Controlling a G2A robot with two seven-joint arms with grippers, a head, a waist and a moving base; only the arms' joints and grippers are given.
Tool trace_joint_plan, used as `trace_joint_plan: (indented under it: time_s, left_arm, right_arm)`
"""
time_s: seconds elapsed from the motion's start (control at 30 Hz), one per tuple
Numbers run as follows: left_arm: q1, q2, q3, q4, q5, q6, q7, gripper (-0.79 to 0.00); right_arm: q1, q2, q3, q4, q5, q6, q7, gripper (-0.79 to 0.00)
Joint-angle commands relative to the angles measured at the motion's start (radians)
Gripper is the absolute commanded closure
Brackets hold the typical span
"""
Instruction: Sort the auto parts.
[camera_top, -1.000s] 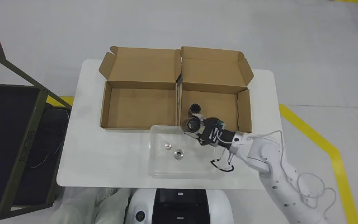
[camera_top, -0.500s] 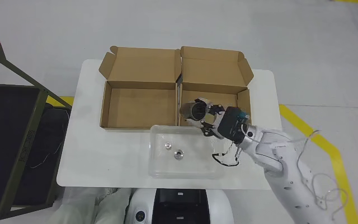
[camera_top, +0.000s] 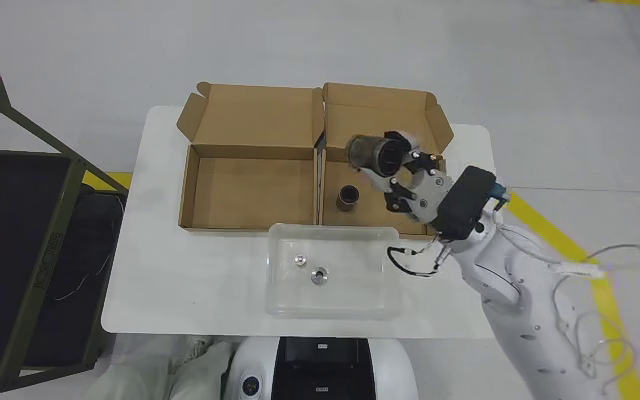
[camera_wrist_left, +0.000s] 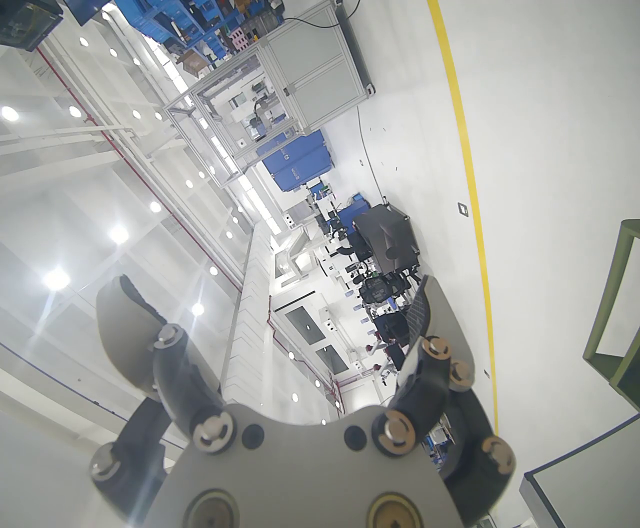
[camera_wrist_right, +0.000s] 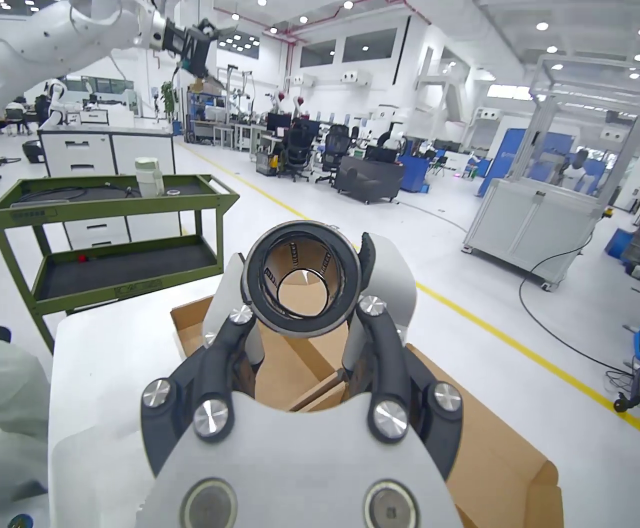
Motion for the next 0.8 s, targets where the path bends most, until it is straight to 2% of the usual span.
trace_joint_plan:
  time_s: [0.0, 0.3, 0.77]
  left_arm:
    - [0.0, 0.0, 0.0, 0.0, 0.0, 0.0, 0.0, -0.785]
    - [0.0, 0.0, 0.0, 0.0, 0.0, 0.0, 0.0, -0.785]
    - [0.0, 0.0, 0.0, 0.0, 0.0, 0.0, 0.0, -0.785]
  right_arm:
    - [-0.005, -0.001, 0.009, -0.015, 0.005, 0.007, -0.028, 0.0]
    - [-0.033, -0.004, 0.039, -0.064, 0.045, 0.003, -0.125, 0.0]
    - [-0.044, -0.005, 0.054, -0.099, 0.04, -0.015, -0.119, 0.0]
